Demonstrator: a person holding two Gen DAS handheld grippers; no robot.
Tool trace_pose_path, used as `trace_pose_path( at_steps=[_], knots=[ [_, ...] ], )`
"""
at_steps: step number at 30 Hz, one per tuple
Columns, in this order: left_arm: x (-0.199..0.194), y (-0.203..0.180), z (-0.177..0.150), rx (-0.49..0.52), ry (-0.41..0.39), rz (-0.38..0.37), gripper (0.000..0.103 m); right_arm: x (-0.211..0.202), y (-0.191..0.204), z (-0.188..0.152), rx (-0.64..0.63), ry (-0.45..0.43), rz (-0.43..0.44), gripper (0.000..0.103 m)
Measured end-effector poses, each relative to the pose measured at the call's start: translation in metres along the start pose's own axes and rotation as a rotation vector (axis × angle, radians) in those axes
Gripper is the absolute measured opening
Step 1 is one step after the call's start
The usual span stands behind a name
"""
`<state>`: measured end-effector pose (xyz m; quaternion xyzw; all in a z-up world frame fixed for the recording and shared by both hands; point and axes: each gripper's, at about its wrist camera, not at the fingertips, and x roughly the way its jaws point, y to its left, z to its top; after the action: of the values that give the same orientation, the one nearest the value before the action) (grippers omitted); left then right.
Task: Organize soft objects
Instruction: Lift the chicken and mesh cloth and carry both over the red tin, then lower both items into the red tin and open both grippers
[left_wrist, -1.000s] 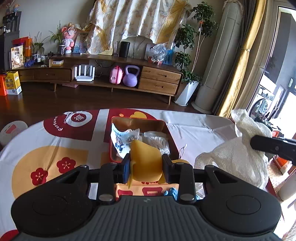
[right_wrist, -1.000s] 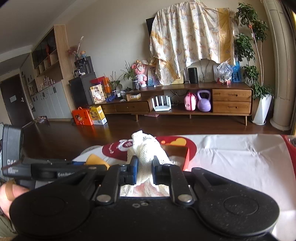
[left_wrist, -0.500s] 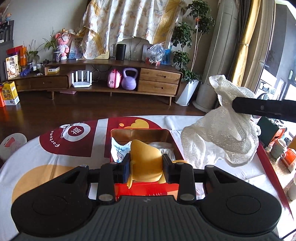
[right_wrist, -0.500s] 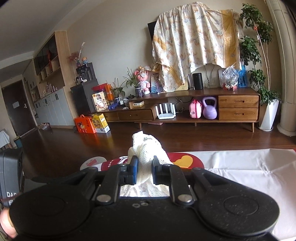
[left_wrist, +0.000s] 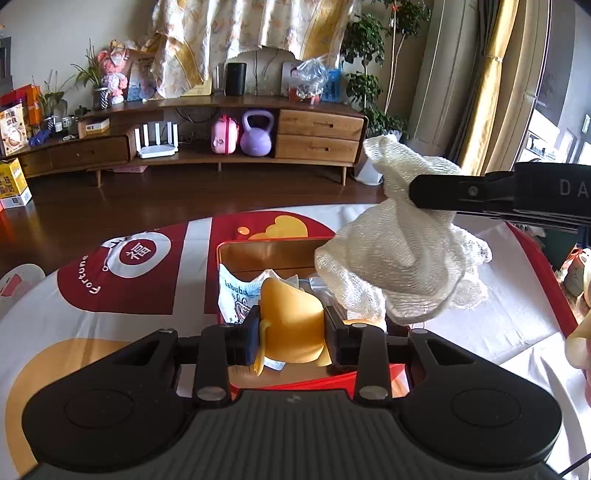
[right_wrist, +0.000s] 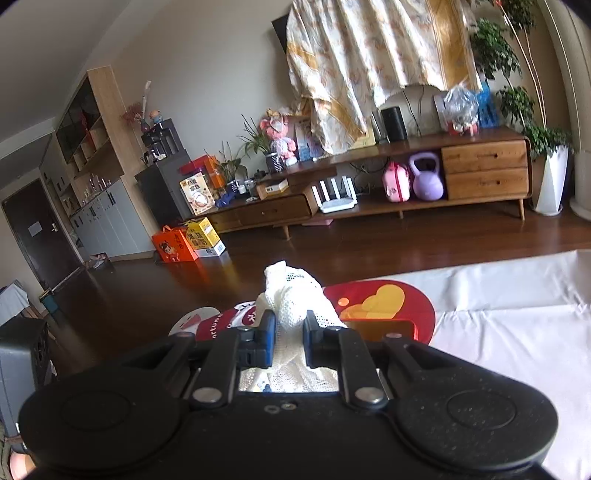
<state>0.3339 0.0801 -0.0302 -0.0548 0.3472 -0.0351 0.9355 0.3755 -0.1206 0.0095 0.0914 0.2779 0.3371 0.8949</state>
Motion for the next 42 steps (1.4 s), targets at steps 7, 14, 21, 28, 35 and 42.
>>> trace_pose_path(
  at_steps=[7, 14, 21, 28, 35, 42],
  knots=[
    [0.032, 0.003, -0.001, 0.015, 0.044, -0.004, 0.034, 0.029, -0.017, -0.006, 0.051, 0.010, -0.007, 0.014],
    [0.057, 0.001, -0.007, 0.038, 0.082, -0.012, 0.034, 0.054, -0.029, -0.021, 0.072, 0.060, -0.028, 0.015],
    [0.075, 0.001, -0.010, 0.046, 0.105, -0.022, 0.034, 0.072, -0.040, -0.034, 0.071, 0.113, -0.072, 0.015],
    [0.087, 0.001, -0.015, 0.042, 0.131, -0.021, 0.034, 0.086, -0.043, -0.046, 0.059, 0.159, -0.106, 0.015],
    [0.094, 0.006, -0.019, 0.014, 0.157, -0.015, 0.036, 0.089, -0.037, -0.049, 0.018, 0.199, -0.151, 0.018],
    [0.091, 0.005, -0.020, 0.013, 0.157, -0.002, 0.041, 0.086, -0.026, -0.047, -0.049, 0.232, -0.193, 0.023]
  ],
)
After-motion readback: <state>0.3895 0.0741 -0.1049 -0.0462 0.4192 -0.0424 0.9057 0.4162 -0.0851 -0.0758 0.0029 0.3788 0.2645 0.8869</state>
